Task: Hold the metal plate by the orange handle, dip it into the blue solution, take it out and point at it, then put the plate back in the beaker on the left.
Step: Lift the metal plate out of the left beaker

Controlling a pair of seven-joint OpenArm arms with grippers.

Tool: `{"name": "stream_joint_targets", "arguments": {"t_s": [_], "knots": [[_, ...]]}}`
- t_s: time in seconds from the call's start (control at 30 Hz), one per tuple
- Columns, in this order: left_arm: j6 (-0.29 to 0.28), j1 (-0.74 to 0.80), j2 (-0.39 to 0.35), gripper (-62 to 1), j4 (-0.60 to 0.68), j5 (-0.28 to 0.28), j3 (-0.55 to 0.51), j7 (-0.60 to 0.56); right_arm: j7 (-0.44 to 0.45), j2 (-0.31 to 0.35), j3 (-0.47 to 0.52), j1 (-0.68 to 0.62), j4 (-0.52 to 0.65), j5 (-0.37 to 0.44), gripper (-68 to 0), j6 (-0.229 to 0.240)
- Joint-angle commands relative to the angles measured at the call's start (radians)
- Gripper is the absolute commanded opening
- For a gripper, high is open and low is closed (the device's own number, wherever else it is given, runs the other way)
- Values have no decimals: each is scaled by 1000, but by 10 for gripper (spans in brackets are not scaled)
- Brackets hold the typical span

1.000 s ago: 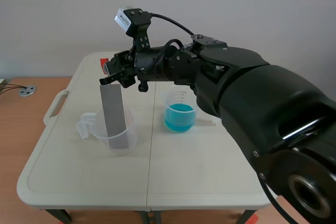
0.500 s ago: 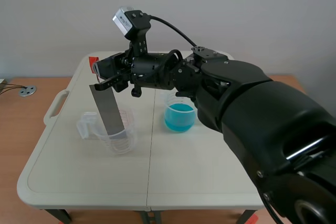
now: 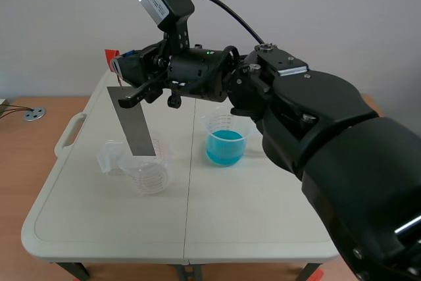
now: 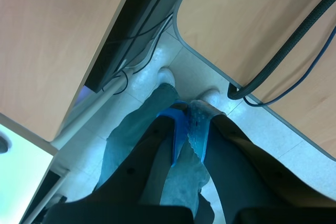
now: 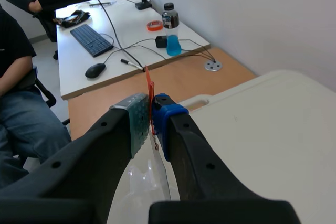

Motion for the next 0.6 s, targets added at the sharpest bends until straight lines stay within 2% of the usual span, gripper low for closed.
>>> {"name": "stream_joint_targets", "arguments": {"t_s": [0.0,0.57], "knots": [[1,2,7,-597,17,-3,1,-6,11,10,0,13,30,14,-662,12],[1,2,7,-597,17,-3,1,-6,-46,104,1,-75,350,19,-662,12]]}}
